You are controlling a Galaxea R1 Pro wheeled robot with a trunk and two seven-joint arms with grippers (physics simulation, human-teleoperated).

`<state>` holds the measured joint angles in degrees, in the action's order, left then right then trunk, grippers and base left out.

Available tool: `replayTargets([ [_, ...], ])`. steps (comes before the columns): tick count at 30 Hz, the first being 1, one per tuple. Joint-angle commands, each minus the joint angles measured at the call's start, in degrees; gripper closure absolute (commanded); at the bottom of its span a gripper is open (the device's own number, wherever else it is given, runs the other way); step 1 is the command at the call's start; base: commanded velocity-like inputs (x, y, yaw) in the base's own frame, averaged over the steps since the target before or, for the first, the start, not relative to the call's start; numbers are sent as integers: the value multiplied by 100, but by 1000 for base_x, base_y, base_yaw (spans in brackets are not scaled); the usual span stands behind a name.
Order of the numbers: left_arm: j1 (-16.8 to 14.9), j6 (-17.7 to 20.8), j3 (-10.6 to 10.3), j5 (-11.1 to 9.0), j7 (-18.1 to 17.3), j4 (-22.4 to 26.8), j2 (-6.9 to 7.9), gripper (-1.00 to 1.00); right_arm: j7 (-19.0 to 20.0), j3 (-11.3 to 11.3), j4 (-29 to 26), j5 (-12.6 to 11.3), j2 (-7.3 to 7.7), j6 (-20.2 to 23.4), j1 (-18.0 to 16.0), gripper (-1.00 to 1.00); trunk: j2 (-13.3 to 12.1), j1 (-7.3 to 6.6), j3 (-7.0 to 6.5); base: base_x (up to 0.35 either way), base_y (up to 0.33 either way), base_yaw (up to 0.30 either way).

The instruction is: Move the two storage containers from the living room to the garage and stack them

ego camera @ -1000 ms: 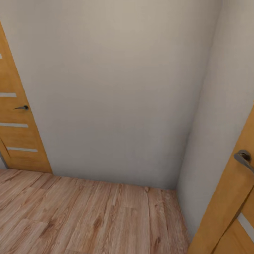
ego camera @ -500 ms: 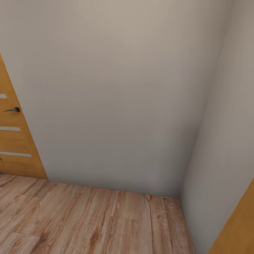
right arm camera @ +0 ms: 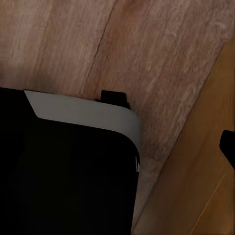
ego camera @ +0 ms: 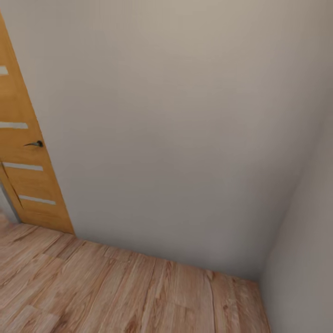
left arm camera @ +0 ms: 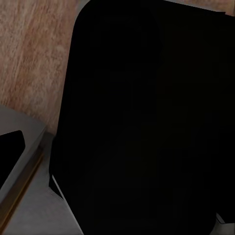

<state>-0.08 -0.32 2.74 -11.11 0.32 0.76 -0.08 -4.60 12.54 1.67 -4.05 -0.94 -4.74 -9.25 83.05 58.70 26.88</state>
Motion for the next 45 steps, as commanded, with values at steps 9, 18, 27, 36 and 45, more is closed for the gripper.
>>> replayTargets([
  [9, -1, -3, 25, -21, 3, 3, -1, -100, -14, 47, 15, -35, -3, -36, -7, -100, 2, 3, 5, 270, 0, 269],
  [18, -1, -3, 25, -15, 6, 3, -1, -100, -14, 42, 15, -35, -3, -36, -7, -100, 2, 3, 5, 26, 0, 269],
  [27, -1, -2, 25, -22, 8, 3, 8, -100, 62, 19, 10, -71, -23, -62, -7, -100, 2, 3, -19, 0, 0, 271],
  [36, -1, -3, 25, -23, 12, 3, 0, -100, 65, 21, 18, -70, -31, -50, -7, -100, 2, 3, -60, 0, 0, 269],
  [45, -1, -3, 26, -23, 10, 3, 8, -100, 62, 21, 18, -62, -22, -45, -7, -100, 2, 3, -100, 17, 0, 269],
])
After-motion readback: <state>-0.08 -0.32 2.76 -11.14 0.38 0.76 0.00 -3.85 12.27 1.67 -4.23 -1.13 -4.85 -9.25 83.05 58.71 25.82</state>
